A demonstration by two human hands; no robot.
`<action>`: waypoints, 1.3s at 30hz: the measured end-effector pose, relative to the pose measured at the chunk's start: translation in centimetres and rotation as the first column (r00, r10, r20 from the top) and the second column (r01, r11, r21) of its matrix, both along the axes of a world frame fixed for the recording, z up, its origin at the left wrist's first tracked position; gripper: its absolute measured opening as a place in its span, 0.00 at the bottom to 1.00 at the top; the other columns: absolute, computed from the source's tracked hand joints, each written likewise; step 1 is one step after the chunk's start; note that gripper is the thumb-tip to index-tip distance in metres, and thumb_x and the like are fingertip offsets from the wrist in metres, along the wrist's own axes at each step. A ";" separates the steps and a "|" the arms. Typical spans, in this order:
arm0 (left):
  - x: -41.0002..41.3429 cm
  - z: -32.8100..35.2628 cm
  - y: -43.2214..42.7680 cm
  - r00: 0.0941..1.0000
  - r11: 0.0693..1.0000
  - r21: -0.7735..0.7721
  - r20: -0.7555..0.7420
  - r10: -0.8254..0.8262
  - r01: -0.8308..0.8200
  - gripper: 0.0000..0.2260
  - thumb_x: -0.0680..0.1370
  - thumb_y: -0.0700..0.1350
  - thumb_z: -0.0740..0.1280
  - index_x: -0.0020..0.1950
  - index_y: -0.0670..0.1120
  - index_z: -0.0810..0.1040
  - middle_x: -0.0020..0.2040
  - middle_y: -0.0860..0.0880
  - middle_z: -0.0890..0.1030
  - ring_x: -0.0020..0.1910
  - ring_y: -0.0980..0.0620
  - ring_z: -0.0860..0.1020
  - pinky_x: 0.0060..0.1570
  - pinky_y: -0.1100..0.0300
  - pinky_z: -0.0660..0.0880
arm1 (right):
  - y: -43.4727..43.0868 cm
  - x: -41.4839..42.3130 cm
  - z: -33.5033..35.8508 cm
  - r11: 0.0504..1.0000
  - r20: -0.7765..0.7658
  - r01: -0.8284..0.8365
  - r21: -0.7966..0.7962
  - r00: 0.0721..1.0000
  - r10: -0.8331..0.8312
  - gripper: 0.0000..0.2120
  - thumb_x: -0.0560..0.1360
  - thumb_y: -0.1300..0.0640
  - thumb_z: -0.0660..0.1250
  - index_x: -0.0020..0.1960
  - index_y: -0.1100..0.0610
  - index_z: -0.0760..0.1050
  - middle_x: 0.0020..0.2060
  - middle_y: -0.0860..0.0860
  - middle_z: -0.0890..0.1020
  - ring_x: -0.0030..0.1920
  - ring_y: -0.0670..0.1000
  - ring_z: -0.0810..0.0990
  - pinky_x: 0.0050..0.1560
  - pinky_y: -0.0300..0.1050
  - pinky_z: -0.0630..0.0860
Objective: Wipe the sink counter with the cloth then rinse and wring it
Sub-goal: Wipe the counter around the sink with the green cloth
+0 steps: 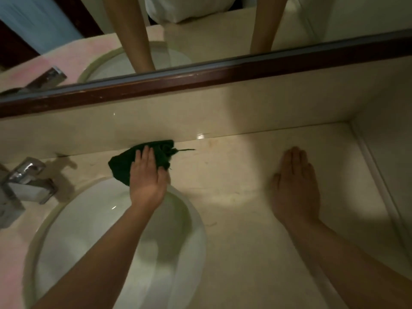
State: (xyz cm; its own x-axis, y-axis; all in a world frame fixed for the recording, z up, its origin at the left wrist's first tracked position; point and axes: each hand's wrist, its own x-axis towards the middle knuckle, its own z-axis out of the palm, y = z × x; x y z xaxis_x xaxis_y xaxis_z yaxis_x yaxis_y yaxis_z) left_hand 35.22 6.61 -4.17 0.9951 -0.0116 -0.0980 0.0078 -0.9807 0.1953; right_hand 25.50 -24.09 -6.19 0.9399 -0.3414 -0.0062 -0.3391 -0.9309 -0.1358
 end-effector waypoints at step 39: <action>-34.0 2.6 -6.4 0.950 0.889 -0.371 -0.044 -0.308 0.270 0.25 0.76 0.39 0.61 0.75 0.42 0.65 0.77 0.44 0.61 0.78 0.44 0.54 0.77 0.49 0.50 | 9.1 -20.6 6.9 0.814 0.120 -0.477 0.332 0.877 0.465 0.26 0.80 0.58 0.51 0.77 0.61 0.56 0.78 0.54 0.58 0.78 0.54 0.51 0.74 0.48 0.52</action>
